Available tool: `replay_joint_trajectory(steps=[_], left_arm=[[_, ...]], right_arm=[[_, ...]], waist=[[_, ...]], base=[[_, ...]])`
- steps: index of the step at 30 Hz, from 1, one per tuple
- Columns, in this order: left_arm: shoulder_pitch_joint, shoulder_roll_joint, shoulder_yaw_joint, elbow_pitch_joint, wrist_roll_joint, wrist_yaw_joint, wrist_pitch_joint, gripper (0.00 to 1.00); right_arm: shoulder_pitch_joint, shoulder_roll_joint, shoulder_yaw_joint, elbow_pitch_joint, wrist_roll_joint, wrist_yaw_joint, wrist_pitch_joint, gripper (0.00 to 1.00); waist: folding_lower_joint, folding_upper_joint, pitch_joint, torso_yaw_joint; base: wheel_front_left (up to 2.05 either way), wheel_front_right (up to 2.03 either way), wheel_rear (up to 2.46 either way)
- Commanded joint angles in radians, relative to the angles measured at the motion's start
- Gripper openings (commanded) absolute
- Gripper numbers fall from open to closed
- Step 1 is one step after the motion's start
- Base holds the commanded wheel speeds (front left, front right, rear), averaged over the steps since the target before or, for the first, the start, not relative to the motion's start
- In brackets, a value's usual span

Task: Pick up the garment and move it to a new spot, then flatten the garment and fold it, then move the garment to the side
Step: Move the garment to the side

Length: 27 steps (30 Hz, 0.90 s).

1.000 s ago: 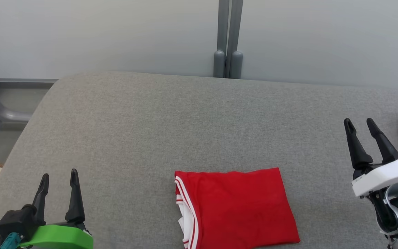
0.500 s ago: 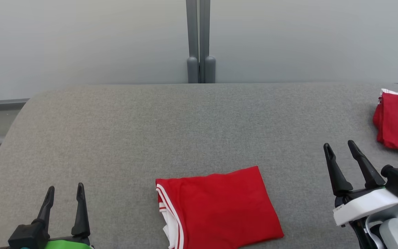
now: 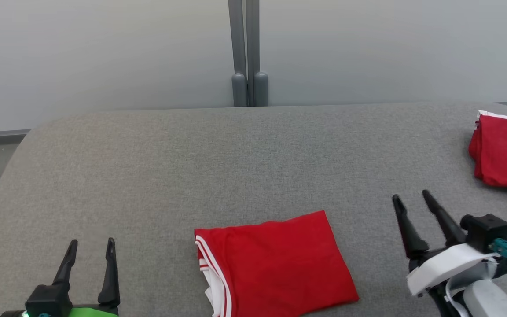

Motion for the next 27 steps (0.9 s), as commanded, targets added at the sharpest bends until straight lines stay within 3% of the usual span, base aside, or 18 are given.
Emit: replay_joint_trajectory(steps=[1,6,10,18,21,22,23,24,27], left_arm=[[-0.022,0.013,-0.011,0.013,0.024,-0.008,-0.003,1.0],[-0.061,0.016,-0.034,0.056,0.042,-0.024,-0.002,1.0],[-0.089,0.008,-0.053,0.071,0.042,-0.032,-0.003,1.0],[-0.109,0.003,-0.085,0.084,0.053,-0.041,-0.003,1.0],[-0.11,-0.001,-0.09,0.09,0.053,-0.044,-0.003,1.0],[-0.11,-0.003,-0.092,0.092,0.053,-0.044,-0.003,1.0],[-0.11,-0.004,-0.092,0.092,0.054,-0.044,-0.003,1.0],[-0.109,-0.005,-0.091,0.093,0.053,-0.045,-0.003,1.0],[-0.107,-0.006,-0.085,0.095,0.05,-0.041,-0.003,1.0]], right_arm=[[-0.016,0.0,0.048,0.034,0.035,0.0,0.016,1.0],[-0.122,-0.003,0.179,0.155,0.136,0.0,0.202,1.0],[-0.197,0.029,0.217,0.271,0.184,0.0,0.369,1.0],[-0.258,0.108,0.199,0.494,0.264,0.0,0.637,1.0],[-0.256,0.132,0.204,0.517,0.282,0.0,0.668,1.0],[-0.257,0.133,0.205,0.519,0.283,0.0,0.671,0.78],[-0.258,0.133,0.208,0.513,0.284,0.0,0.662,0.47],[-0.26,0.131,0.211,0.504,0.283,0.0,0.648,0.0],[-0.27,0.118,0.221,0.486,0.281,0.0,0.622,0.0]], waist=[[0.0,0.0,0.004,0.01],[0.0,0.0,0.015,0.037],[0.0,0.0,0.021,0.072],[0.0,0.0,0.027,0.138],[0.0,0.0,0.028,0.151],[0.0,0.0,0.028,0.153],[0.0,0.0,0.028,0.154],[0.0,0.0,0.029,0.155],[0.0,0.0,0.03,0.148]], base=[[0.0,0.0,0.0],[0.0,0.0,0.0],[0.0,0.0,0.0],[0.0,0.0,0.0],[0.0,0.0,0.0],[0.0,0.0,0.0],[0.0,0.0,0.0],[0.0,0.0,0.0],[0.0,0.0,0.0]])
